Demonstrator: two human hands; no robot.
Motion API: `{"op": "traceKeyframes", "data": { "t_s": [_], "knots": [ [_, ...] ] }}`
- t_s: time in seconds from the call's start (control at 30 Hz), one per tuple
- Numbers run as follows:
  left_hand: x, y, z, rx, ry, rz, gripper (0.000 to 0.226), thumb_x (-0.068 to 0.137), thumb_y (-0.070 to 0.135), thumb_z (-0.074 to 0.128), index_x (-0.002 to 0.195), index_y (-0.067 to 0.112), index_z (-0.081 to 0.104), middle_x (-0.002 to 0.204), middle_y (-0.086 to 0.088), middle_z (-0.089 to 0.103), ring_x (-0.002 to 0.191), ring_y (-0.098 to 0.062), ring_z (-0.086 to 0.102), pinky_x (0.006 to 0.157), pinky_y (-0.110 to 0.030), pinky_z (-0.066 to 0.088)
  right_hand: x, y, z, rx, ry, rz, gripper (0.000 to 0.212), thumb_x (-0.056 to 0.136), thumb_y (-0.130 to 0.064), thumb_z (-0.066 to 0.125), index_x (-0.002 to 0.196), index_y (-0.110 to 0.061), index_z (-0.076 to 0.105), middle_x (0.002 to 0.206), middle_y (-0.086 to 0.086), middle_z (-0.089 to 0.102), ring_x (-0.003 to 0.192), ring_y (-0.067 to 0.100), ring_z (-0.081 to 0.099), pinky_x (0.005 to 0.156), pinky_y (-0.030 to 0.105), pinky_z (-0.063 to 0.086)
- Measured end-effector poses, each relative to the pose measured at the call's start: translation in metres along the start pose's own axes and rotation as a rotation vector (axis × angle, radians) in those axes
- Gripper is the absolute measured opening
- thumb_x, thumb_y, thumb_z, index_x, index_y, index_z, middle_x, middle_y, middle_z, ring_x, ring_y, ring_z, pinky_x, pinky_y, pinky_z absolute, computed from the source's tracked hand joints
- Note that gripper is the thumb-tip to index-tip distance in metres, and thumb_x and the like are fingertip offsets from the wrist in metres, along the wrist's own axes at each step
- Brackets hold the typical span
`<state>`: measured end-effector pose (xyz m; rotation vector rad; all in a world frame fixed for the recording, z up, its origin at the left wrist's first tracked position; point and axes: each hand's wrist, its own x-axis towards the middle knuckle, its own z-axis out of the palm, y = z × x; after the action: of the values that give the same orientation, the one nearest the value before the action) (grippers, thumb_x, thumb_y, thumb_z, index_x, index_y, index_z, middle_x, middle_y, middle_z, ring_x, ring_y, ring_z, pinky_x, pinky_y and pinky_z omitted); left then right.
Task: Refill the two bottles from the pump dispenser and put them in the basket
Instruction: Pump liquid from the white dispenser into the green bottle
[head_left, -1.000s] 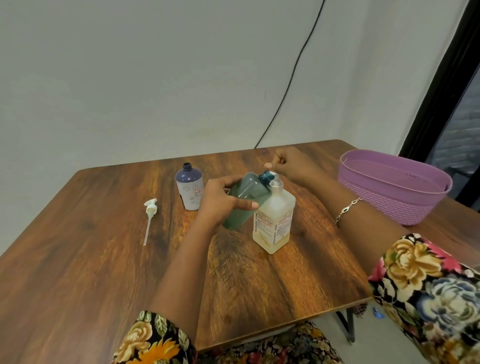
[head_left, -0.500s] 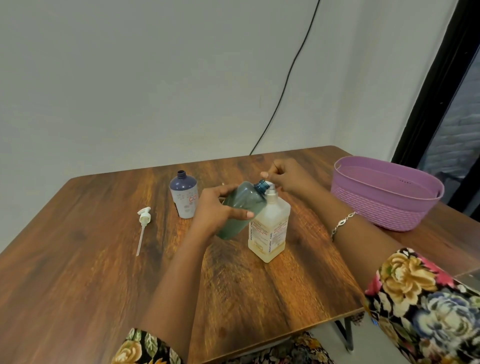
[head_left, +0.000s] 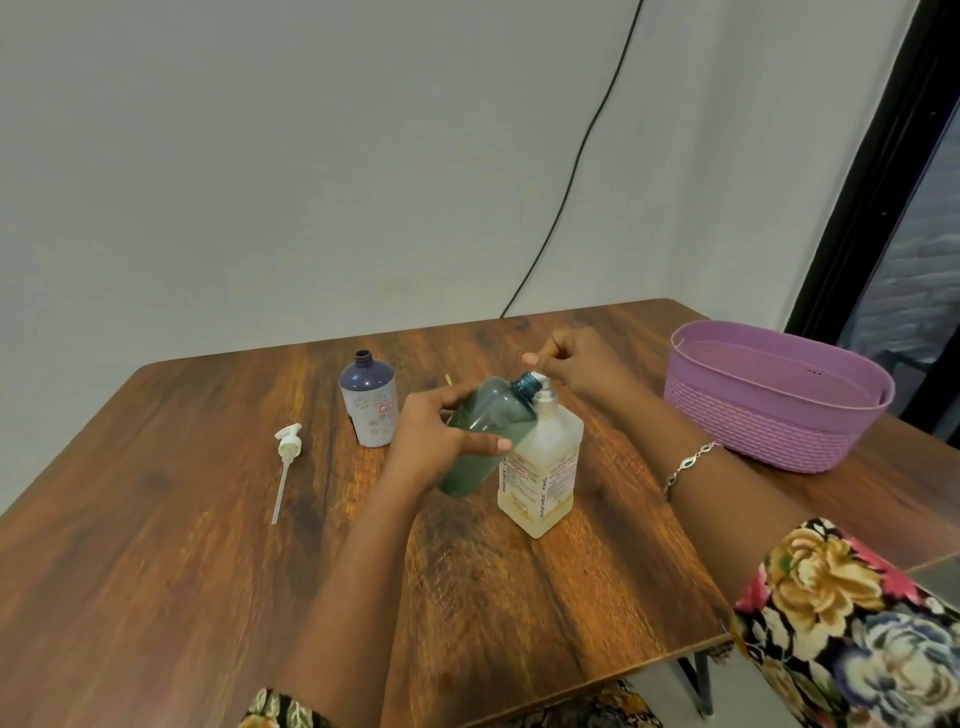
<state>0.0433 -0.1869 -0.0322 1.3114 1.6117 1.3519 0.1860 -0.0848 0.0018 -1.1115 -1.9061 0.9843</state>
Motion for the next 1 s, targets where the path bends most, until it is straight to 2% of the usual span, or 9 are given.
{"op": "traceKeyframes", "data": {
  "t_s": [0.1, 0.3, 0.43, 0.57, 0.7, 0.87, 1.0],
  "knots": [
    [-0.001, 0.001, 0.001, -0.018, -0.015, -0.004, 0.065, 0.062, 0.006, 0.081, 0.122, 0.016, 0.058, 0.108, 0.005, 0.058, 0.1, -0.015, 0.05, 0.085, -0.033, 0.039, 0.0, -0.004, -0.003, -0.037, -0.021, 0.015, 0.028, 0.086, -0.018, 0.063, 0.063, -0.014, 0.049, 0.067, -0.002, 0.054, 0.063, 0.008, 0.047, 0.061, 0.02, 0.041],
    [0.001, 0.009, -0.005, 0.0, 0.018, 0.031, 0.067, 0.06, 0.007, 0.082, 0.122, 0.015, 0.058, 0.112, 0.001, 0.06, 0.104, -0.019, 0.053, 0.091, -0.039, 0.045, 0.004, -0.022, -0.008, -0.14, -0.038, -0.011, 0.021, 0.085, -0.015, 0.065, 0.067, -0.012, 0.054, 0.07, -0.001, 0.058, 0.069, 0.011, 0.052, 0.064, 0.022, 0.043],
    [0.0, 0.002, -0.001, 0.0, 0.007, 0.019, 0.069, 0.059, 0.009, 0.083, 0.123, 0.016, 0.058, 0.114, 0.001, 0.059, 0.104, -0.018, 0.053, 0.089, -0.037, 0.044, -0.001, -0.013, -0.005, -0.108, 0.013, -0.019, 0.025, 0.086, -0.016, 0.064, 0.065, -0.013, 0.05, 0.066, -0.006, 0.055, 0.057, -0.004, 0.048, 0.05, 0.011, 0.036],
    [-0.002, -0.003, 0.002, -0.01, 0.008, -0.007, 0.07, 0.059, 0.008, 0.082, 0.124, 0.016, 0.058, 0.116, 0.0, 0.059, 0.107, -0.02, 0.052, 0.092, -0.039, 0.043, -0.005, -0.006, 0.001, -0.08, 0.023, -0.023, 0.027, 0.086, -0.017, 0.064, 0.064, -0.013, 0.05, 0.064, -0.004, 0.053, 0.057, 0.003, 0.046, 0.056, 0.018, 0.038],
    [-0.002, 0.003, 0.0, -0.017, -0.002, 0.012, 0.065, 0.06, 0.007, 0.081, 0.121, 0.017, 0.059, 0.107, 0.005, 0.059, 0.102, -0.017, 0.053, 0.085, -0.035, 0.042, -0.005, -0.017, -0.005, -0.047, 0.014, 0.019, 0.024, 0.086, -0.011, 0.063, 0.065, -0.011, 0.052, 0.064, -0.006, 0.055, 0.052, -0.007, 0.051, 0.049, 0.01, 0.039],
    [0.002, 0.01, -0.003, 0.028, 0.006, 0.026, 0.07, 0.059, 0.009, 0.083, 0.124, 0.016, 0.057, 0.113, 0.001, 0.059, 0.105, -0.02, 0.052, 0.093, -0.041, 0.044, 0.001, -0.029, -0.012, -0.095, -0.056, 0.074, 0.021, 0.084, -0.01, 0.065, 0.066, -0.01, 0.054, 0.066, -0.003, 0.056, 0.06, 0.004, 0.049, 0.054, 0.017, 0.036],
    [-0.001, 0.001, 0.0, 0.019, 0.007, 0.001, 0.07, 0.059, 0.009, 0.083, 0.124, 0.017, 0.057, 0.111, 0.002, 0.058, 0.104, -0.02, 0.052, 0.092, -0.04, 0.043, -0.002, -0.013, -0.003, -0.058, 0.007, 0.04, 0.023, 0.088, -0.006, 0.061, 0.067, -0.009, 0.051, 0.063, -0.008, 0.055, 0.048, -0.011, 0.05, 0.045, 0.007, 0.035]
  ]
}}
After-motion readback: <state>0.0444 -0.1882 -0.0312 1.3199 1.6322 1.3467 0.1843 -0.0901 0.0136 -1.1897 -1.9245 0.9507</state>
